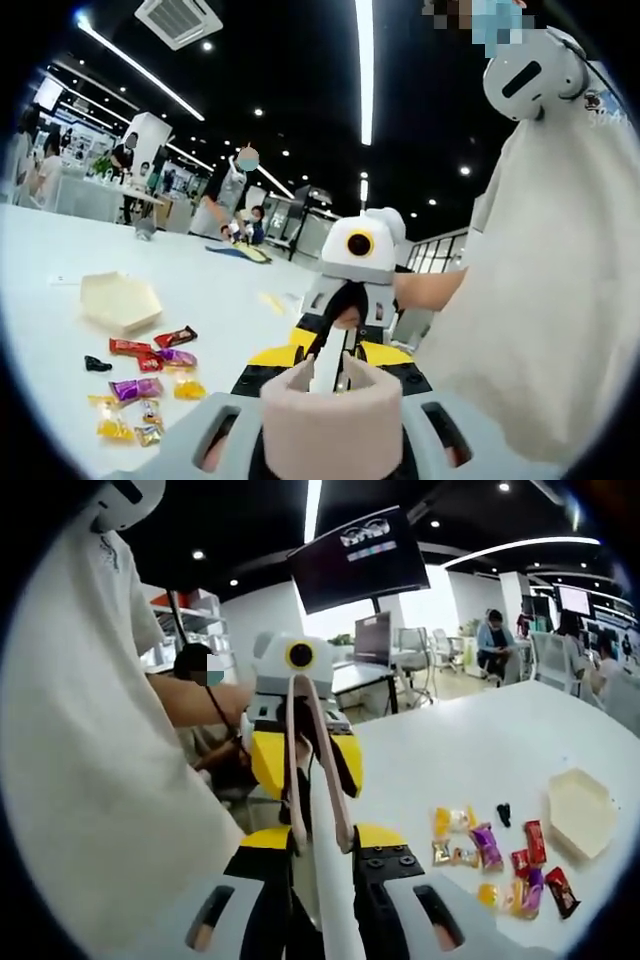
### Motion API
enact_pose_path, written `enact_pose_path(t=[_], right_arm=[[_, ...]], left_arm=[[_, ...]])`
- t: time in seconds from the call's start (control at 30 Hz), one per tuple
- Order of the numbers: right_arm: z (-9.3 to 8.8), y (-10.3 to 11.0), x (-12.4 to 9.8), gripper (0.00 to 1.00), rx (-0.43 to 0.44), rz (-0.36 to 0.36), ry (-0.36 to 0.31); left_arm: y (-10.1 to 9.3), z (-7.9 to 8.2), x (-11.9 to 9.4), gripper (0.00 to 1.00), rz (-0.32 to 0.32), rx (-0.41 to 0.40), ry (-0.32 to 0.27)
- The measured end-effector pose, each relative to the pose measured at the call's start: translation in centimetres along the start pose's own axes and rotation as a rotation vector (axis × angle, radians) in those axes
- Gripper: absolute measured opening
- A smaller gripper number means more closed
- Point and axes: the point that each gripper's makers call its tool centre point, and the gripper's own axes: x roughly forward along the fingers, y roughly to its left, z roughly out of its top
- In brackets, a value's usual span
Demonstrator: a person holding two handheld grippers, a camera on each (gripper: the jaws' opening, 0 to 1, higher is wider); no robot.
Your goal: Place the target food into the container with the food tongs after gripping and lifting it, then release it inside without dropping or visibly crushing the food.
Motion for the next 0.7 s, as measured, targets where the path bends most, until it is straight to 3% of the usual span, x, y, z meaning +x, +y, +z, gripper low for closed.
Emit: enact_pose_path(t=[0.07,0.1,0.17,0.3,0.4,0.57,0.7], right_arm=[[0.3,-0.1,-0.1,0.23,0.025,-0.004,-0.015],[0.9,-0.1,-0.3,0.24,0.063,-0.003,-0.055],[1.7,-0.2,-0.8,0.27,0.108,0.003,-0.105],[2.1,-0.8,-2.2,0.27,0.147,-0.015,-0.145],[3.2,-0.8,-3.9,0.34,0.178,-0.011,-0.233],[3.6,-1.1,-4.8,0.35,0.189,-0.011,-0.269],[4.1,0.2,-3.8,0.39,0.208,0.056,-0.283]], left_arm=[[0.1,0.2,0.0,0.20,0.006,0.004,-0.007],[0.0,0.9,0.0,0.20,0.007,-0.013,-0.046],[-0.1,1.3,-0.1,0.20,0.009,-0.012,-0.065],[0.2,2.6,-0.4,0.21,0.025,-0.021,-0.128],[0.5,3.4,-1.1,0.21,0.024,-0.043,-0.172],[-0.1,3.8,-1.0,0.22,-0.004,-0.060,-0.189],[-0.6,3.9,-0.4,0.22,-0.023,-0.073,-0.206]])
